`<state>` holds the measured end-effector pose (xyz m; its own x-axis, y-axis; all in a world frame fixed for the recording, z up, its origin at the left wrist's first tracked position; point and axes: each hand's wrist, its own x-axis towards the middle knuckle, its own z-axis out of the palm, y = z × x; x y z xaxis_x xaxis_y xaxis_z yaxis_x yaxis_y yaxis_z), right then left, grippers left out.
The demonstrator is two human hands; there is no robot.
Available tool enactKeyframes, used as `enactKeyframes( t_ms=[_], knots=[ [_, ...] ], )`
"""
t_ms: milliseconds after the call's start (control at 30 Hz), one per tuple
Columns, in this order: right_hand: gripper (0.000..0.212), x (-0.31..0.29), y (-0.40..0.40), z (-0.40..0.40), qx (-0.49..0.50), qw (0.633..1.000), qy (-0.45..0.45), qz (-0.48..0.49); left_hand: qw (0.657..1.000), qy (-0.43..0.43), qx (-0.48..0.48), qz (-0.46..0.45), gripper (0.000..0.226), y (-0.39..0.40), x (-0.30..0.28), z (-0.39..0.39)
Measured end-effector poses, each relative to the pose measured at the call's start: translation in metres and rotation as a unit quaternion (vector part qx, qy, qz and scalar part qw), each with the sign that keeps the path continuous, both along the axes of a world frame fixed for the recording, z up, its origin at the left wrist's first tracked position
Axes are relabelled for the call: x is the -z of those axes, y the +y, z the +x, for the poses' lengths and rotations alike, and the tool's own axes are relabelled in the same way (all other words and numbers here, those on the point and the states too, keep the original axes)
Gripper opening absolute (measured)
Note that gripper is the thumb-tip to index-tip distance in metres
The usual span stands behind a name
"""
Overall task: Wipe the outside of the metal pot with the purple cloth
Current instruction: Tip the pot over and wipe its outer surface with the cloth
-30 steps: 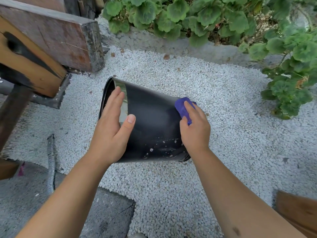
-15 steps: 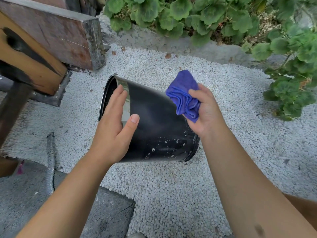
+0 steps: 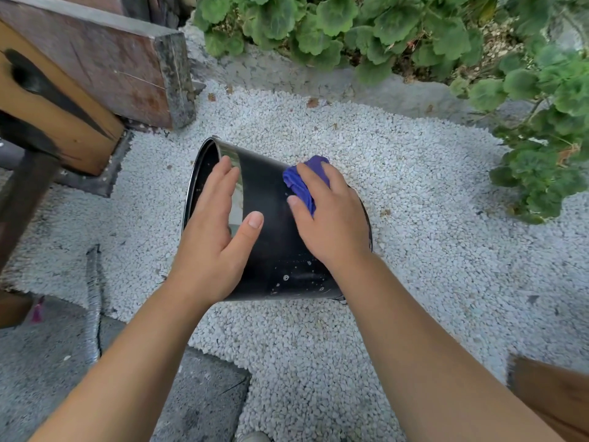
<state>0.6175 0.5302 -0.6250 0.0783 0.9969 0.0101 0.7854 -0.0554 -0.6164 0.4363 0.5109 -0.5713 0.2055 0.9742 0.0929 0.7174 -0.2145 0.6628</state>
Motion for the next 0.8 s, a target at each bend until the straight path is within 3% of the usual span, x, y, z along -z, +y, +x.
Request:
enactKeyframes(
  t_ms=[133, 267, 400, 467, 500, 533, 600, 667, 733, 800],
  knots=[
    [0.045, 0.011, -0.002, 0.005, 0.056, 0.998, -0.014, 0.02, 1.0, -0.016, -0.007, -0.01, 0.076, -0.001, -0.001, 0.0],
    [0.044, 0.027, -0.009, 0.028, 0.097, 0.994, -0.033, -0.03, 0.999, -0.029, -0.006, -0.014, 0.075, -0.001, -0.002, 0.001],
    [0.045, 0.04, -0.012, 0.055, 0.112, 0.991, -0.041, -0.063, 0.996, -0.032, -0.06, 0.059, 0.062, -0.008, -0.007, 0.006],
    [0.043, 0.042, -0.011, 0.063, 0.138, 0.989, 0.031, -0.052, 0.994, -0.018, -0.049, 0.096, 0.053, -0.014, -0.008, 0.002],
    [0.042, 0.04, -0.009, 0.065, 0.183, 0.976, 0.113, -0.035, 0.994, -0.011, -0.03, 0.1, 0.053, -0.017, -0.007, -0.002],
    [0.041, 0.036, -0.006, 0.066, 0.245, 0.945, 0.216, -0.019, 0.996, -0.009, -0.005, 0.093, 0.056, -0.021, -0.004, -0.007],
    [0.033, 0.022, 0.002, 0.071, 0.357, 0.843, 0.402, 0.011, 0.997, -0.016, 0.055, 0.061, 0.065, -0.033, 0.003, -0.018],
    [0.028, 0.013, 0.01, 0.08, 0.417, 0.78, 0.466, 0.033, 0.994, 0.002, 0.097, 0.045, 0.071, -0.044, 0.01, -0.027],
    [0.029, 0.004, 0.013, 0.08, 0.41, 0.787, 0.459, 0.043, 0.992, 0.03, 0.111, 0.041, 0.068, -0.046, 0.015, -0.034],
    [0.035, -0.003, 0.011, 0.065, 0.362, 0.828, 0.426, 0.038, 0.991, 0.051, 0.12, 0.026, 0.062, -0.04, 0.012, -0.036]
  ],
)
